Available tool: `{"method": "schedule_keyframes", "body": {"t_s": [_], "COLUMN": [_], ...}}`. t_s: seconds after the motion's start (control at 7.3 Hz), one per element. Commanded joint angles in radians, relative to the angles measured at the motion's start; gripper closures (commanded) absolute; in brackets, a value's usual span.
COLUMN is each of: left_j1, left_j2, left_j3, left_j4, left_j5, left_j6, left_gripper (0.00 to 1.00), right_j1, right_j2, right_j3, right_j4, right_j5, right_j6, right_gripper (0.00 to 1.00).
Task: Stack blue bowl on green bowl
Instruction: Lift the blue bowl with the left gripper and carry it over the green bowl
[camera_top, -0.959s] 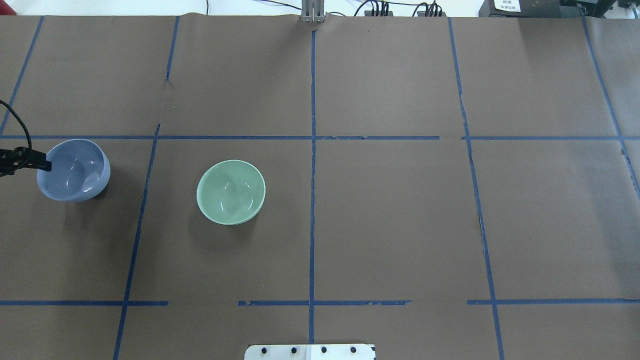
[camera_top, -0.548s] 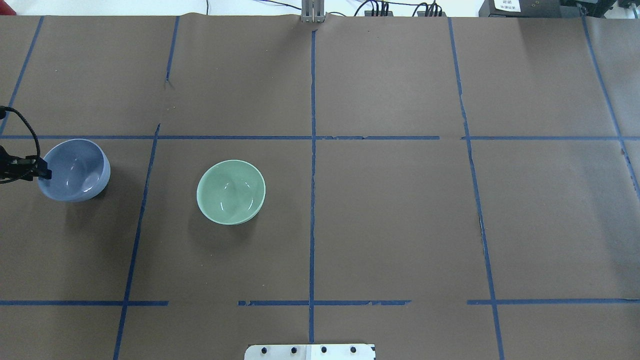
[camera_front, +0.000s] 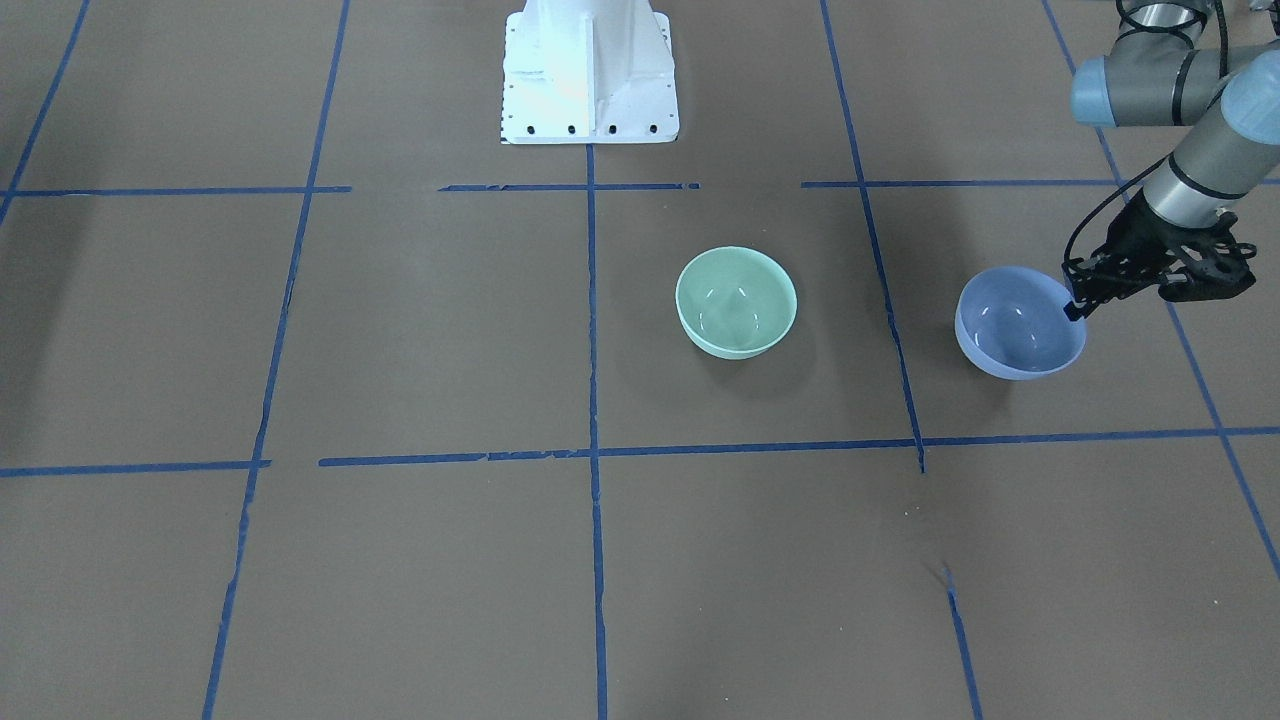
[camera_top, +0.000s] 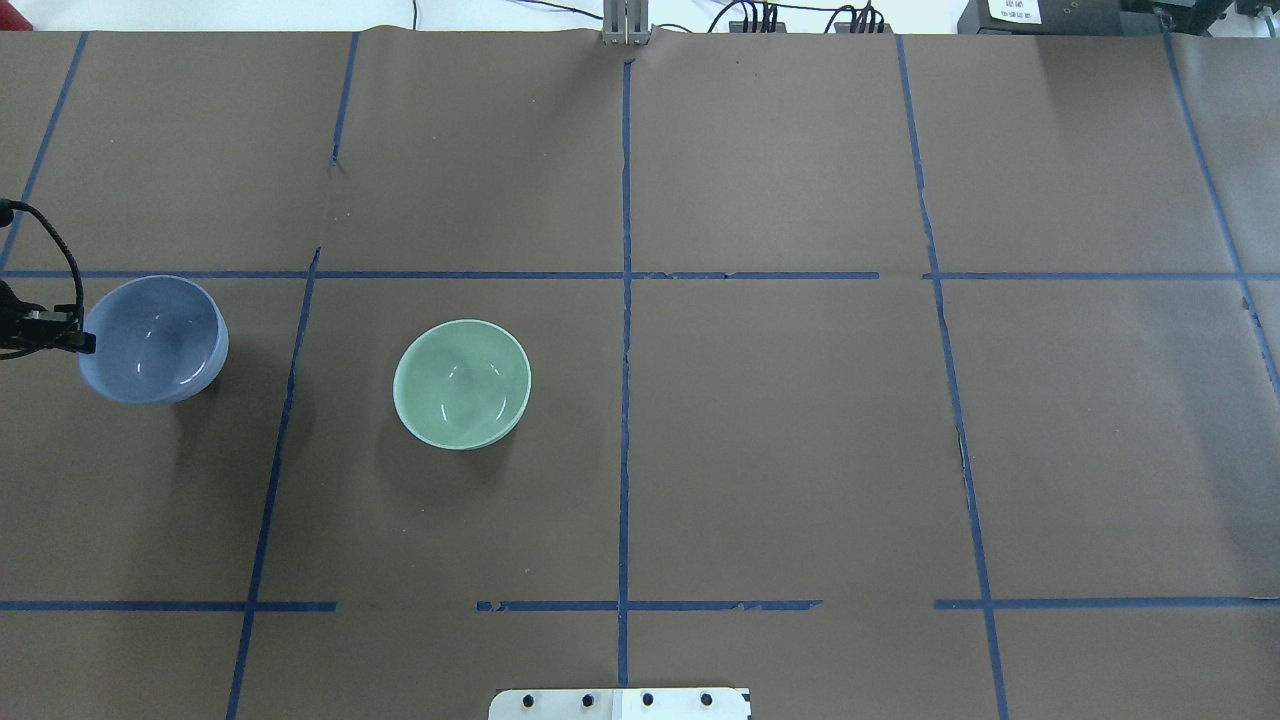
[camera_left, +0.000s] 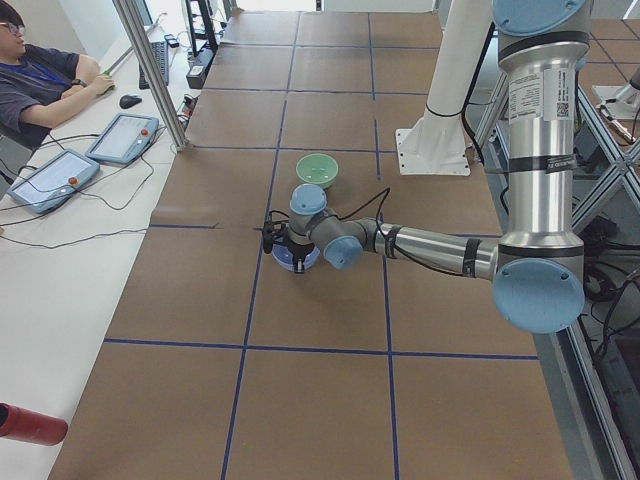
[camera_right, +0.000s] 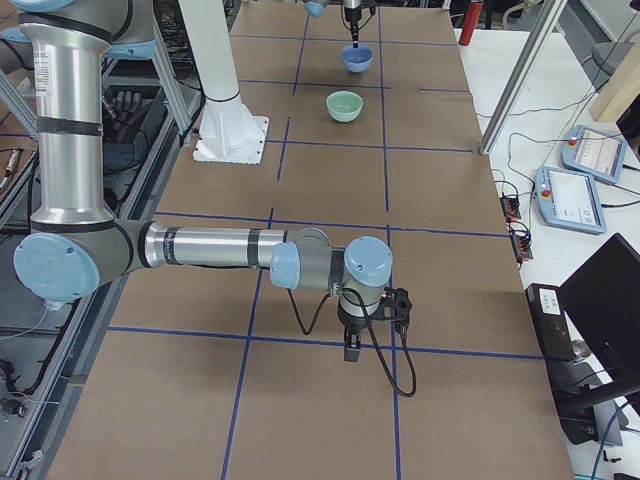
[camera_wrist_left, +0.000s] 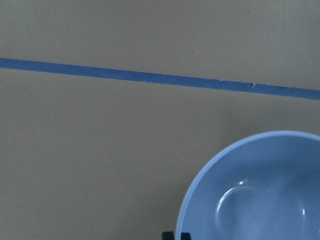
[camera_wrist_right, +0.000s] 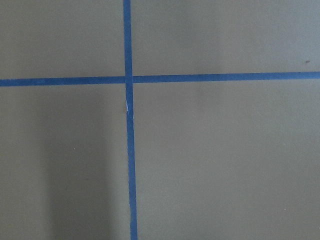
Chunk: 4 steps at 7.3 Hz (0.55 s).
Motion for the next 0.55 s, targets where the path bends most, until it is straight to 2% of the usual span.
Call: {"method": "schedule_keyframes", "body": {"t_s": [0.0,0.14,0.27,0.41], "left_j1": [-0.006,-0.009,0.003,0.079], "left_j2": [-0.03,-0.063,-0.132,-0.213], "left_j3": [-0.233,-0.326,-0.355,-0.354], "left_j4": [0.304,0.414,0.479,0.494], "left_j5": [-0.03,-0.03,-0.031,-0.028], "left_j6": [0.002,-0.039,-0.147,-0.287], "left_gripper": [1.0,1.0,1.0,1.0], "right_j1": [0.0,0.0,0.0,0.0], "right_j2": [0.0,0.002,0.0,0.0], "right_j3": [0.0,0.0,0.0,0.0], "right_j4": [0.0,0.0,0.0,0.0], "right_j5": [0.0,0.0,0.0,0.0], "right_j6": [0.002,0.002,0.002,0.0], "right_gripper": [0.0,0.0,0.0,0.0]}}
